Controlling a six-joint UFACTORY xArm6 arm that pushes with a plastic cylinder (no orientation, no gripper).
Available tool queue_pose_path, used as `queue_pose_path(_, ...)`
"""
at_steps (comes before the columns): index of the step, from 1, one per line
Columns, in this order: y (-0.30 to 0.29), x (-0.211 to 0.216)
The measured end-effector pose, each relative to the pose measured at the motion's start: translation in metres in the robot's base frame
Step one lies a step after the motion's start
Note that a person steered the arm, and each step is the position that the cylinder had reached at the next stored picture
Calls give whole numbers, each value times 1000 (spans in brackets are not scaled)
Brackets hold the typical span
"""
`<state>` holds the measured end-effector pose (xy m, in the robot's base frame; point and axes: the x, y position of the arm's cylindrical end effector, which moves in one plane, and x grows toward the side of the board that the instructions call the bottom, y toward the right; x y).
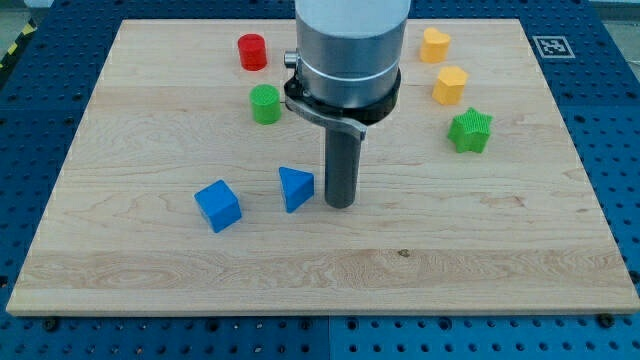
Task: Slide the blue triangle into the blue cube
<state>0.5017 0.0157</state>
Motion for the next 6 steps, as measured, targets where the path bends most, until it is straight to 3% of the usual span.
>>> queue_pose_path(2,-55,-5)
queue_pose_path(5,-61,-34)
queue_pose_path(6,-87,-34)
